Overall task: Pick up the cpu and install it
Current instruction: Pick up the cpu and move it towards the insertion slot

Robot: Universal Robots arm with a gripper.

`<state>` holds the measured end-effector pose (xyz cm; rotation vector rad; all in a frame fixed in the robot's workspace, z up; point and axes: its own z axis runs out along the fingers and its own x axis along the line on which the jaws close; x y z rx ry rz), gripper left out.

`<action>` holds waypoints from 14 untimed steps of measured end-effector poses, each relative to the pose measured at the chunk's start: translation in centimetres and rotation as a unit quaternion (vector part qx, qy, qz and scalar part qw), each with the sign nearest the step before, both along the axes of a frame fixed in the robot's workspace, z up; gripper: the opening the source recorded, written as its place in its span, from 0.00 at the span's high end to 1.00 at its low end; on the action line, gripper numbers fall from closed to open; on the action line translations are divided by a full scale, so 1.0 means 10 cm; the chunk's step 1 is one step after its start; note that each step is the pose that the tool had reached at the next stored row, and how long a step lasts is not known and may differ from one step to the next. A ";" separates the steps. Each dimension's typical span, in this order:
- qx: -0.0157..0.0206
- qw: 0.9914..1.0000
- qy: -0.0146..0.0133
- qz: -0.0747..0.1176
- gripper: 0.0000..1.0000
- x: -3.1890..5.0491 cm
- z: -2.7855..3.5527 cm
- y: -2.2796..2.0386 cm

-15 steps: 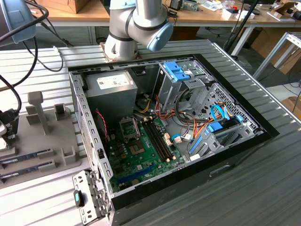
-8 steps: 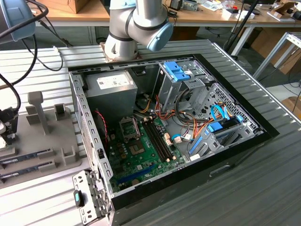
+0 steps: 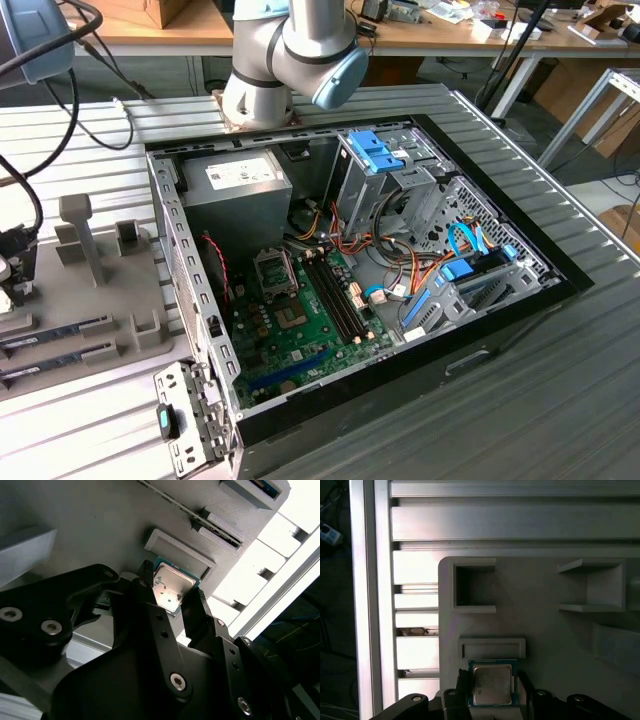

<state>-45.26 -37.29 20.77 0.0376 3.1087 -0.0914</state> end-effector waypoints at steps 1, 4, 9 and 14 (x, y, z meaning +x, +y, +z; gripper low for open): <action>0.000 1.000 0.000 0.000 0.53 0.000 0.006 0.000; 0.000 1.000 0.000 0.000 0.53 0.000 0.024 0.000; 0.000 1.000 0.000 0.000 0.53 0.000 0.037 0.000; 0.000 1.000 0.000 0.000 0.53 0.000 0.053 0.000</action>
